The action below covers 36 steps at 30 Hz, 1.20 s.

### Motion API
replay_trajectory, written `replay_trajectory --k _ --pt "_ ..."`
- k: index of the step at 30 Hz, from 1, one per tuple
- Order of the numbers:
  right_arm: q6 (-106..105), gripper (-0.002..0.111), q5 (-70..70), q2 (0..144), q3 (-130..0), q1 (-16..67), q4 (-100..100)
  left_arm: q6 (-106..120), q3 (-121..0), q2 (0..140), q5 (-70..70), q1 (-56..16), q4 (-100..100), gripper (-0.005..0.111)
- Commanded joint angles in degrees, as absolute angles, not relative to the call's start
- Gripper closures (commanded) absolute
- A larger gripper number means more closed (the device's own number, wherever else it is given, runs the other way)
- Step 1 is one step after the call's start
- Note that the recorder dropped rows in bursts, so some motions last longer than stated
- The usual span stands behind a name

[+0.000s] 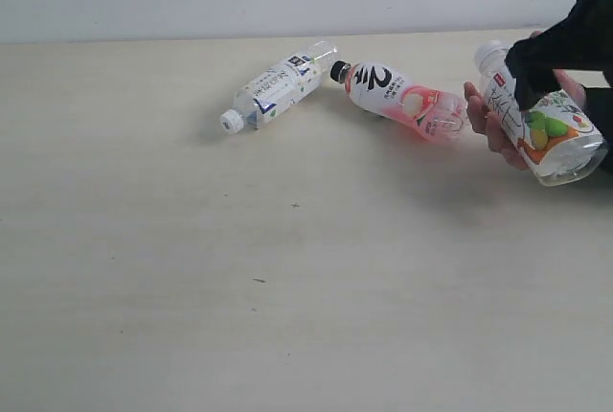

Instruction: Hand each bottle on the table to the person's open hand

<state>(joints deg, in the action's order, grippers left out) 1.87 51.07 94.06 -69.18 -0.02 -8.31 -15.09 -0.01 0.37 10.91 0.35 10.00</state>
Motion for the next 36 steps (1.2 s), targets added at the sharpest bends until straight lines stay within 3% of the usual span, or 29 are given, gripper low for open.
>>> replay_trajectory --k 1,5,6,25,36 --pt "1.22 0.034 52.97 87.41 -69.56 -0.35 -8.37 -15.06 0.00 0.00 10.85 0.00 9.86 0.107" --pt "-1.37 0.100 51.68 79.58 -66.42 -0.35 -4.08 -15.06 0.00 0.00 10.85 0.00 9.86 0.107" --pt "-1.92 0.107 50.60 76.88 -64.89 -0.35 -2.72 -15.06 0.00 0.00 10.85 0.00 9.86 0.107" --pt "-2.60 0.106 41.47 13.86 -27.96 -0.35 1.20 -15.06 0.00 0.00 10.85 0.00 9.86 0.107" --pt "-0.75 0.106 39.59 0.00 -26.01 -0.35 -0.35 -15.06 0.00 0.00 10.85 0.00 9.86 0.107"
